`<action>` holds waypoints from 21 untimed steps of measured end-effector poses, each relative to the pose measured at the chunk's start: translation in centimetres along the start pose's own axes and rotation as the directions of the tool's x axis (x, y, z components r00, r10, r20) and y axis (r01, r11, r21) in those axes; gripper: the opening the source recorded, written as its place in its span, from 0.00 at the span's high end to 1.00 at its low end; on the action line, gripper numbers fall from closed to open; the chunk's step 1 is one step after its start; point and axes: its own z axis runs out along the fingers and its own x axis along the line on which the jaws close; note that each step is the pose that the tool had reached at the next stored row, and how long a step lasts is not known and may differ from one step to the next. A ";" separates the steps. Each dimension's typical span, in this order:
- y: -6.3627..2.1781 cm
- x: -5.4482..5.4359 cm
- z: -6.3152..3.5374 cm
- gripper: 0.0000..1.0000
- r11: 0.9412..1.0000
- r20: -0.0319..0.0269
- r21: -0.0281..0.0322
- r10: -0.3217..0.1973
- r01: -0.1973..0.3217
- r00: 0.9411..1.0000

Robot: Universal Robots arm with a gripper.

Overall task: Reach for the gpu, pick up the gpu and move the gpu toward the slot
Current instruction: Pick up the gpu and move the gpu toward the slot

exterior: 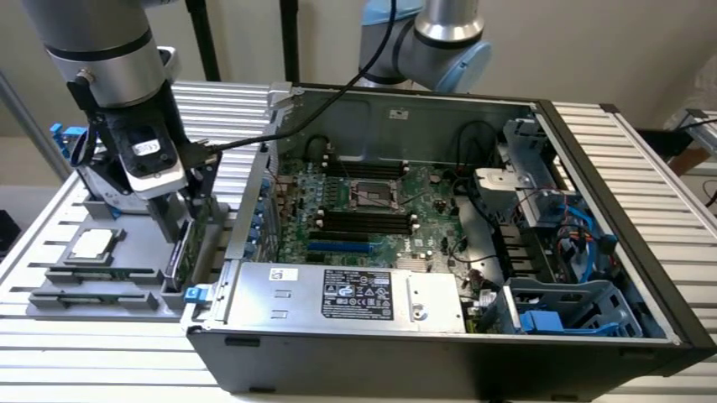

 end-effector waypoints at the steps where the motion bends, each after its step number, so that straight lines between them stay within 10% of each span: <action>1: 0.00 0.0 0.18 0.52 1.000 0.000 0.000 0.003 -0.003 1.000; 17: -0.12 0.0 3.09 0.52 0.999 0.001 0.000 0.036 -0.036 0.999; 21: -0.09 0.0 3.62 0.52 0.999 -0.007 0.000 0.043 -0.043 0.999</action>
